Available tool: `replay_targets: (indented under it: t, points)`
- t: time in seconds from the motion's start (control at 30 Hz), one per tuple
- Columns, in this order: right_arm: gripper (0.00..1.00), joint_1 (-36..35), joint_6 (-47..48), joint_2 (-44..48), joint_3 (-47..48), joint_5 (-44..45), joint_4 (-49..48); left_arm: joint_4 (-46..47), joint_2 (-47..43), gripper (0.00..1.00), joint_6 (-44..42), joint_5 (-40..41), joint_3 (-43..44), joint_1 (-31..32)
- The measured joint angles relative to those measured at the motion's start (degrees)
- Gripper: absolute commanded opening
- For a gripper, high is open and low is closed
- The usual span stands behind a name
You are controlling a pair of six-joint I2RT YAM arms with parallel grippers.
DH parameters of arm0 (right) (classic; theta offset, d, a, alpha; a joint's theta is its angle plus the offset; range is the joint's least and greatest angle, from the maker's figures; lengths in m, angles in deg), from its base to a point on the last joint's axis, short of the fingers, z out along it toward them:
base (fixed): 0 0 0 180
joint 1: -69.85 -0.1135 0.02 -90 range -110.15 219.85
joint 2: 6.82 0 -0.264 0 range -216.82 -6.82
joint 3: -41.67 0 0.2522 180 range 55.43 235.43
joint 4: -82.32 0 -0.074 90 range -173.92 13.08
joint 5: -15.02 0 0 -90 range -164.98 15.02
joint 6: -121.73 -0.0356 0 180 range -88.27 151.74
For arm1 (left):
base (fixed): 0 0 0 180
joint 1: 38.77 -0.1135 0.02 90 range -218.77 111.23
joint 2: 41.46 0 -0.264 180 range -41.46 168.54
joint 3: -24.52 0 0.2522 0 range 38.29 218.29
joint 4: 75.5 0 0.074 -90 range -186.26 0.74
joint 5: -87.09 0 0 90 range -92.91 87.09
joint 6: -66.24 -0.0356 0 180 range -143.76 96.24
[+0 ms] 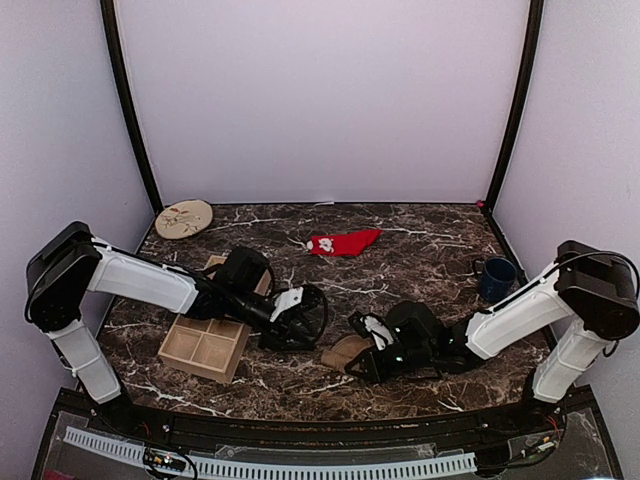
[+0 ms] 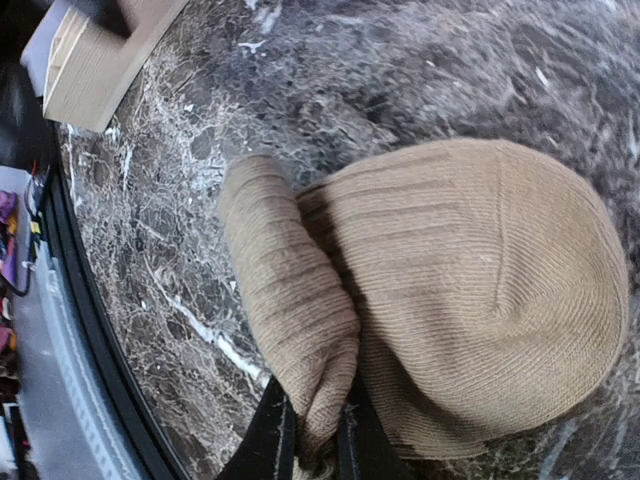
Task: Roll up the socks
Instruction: Roll the sock at the center of the board.
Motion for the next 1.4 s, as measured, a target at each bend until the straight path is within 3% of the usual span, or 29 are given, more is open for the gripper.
replay_targets:
  t: [0.17,0.53,1.07,1.4]
  points:
    - [0.0,2.08,-5.84,0.0,-1.68,-5.6,-2.16,3.52,0.02,0.38,-3.1,4.74,-1.38,5.97]
    - [0.0,4.68,-16.55,-0.02,-5.53,-14.1,-8.15,5.75,2.12,0.39,-13.22,11.67,-1.84,11.23]
    - [0.0,4.96,-24.22,-4.85,-7.08,-18.84,-18.58,9.51,5.81,0.41,-20.39,16.68,-1.92,13.07]
    - [0.0,5.01,-25.92,-5.44,-7.76,-20.74,-20.87,8.68,7.58,0.4,-22.73,14.45,-0.98,13.35]
